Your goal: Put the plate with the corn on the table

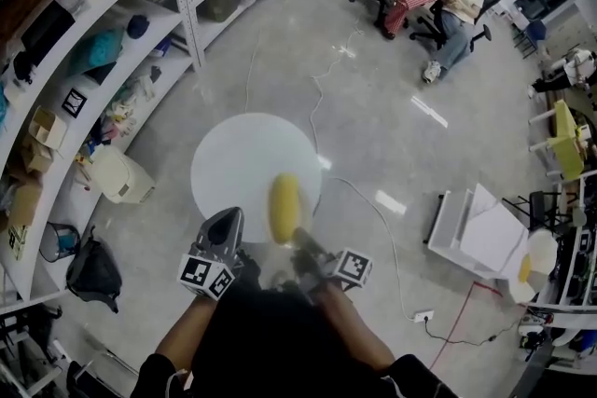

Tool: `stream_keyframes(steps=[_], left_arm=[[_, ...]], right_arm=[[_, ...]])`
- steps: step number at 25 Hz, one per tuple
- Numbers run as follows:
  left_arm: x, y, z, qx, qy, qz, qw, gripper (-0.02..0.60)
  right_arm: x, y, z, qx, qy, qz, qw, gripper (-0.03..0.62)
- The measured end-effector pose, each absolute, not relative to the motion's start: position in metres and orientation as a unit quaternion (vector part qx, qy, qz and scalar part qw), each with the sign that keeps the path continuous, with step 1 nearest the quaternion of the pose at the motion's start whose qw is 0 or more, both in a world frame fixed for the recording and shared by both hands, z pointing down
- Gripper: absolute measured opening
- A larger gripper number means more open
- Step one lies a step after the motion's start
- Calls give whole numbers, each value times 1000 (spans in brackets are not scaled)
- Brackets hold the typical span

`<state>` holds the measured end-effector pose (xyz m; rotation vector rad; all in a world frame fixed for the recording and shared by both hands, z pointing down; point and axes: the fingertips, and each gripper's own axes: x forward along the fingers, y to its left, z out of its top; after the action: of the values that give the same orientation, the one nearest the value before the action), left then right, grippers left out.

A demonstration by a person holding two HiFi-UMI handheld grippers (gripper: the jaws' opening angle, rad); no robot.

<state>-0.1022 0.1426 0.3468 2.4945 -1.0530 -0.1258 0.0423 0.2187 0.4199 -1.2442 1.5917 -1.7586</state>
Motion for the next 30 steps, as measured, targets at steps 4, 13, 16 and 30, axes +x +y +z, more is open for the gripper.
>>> stream_keyframes(steps=[4,13,16,30], left_arm=[[-107,127,343,907,-362,-46,210,6],[-116,96,336,908,-357,-56,211,6],[-113,89,335,907,-360,-59,209,6],[-82,45,341,902,-374,-61,208,6]], right_arm=[[32,205,419,-460,573,-635,238,44],[27,179,409,-467,575,-623,251,44],[34,175,411,-471,575,-623,246,44],[62,126,419,-455,593,-624,227,44]])
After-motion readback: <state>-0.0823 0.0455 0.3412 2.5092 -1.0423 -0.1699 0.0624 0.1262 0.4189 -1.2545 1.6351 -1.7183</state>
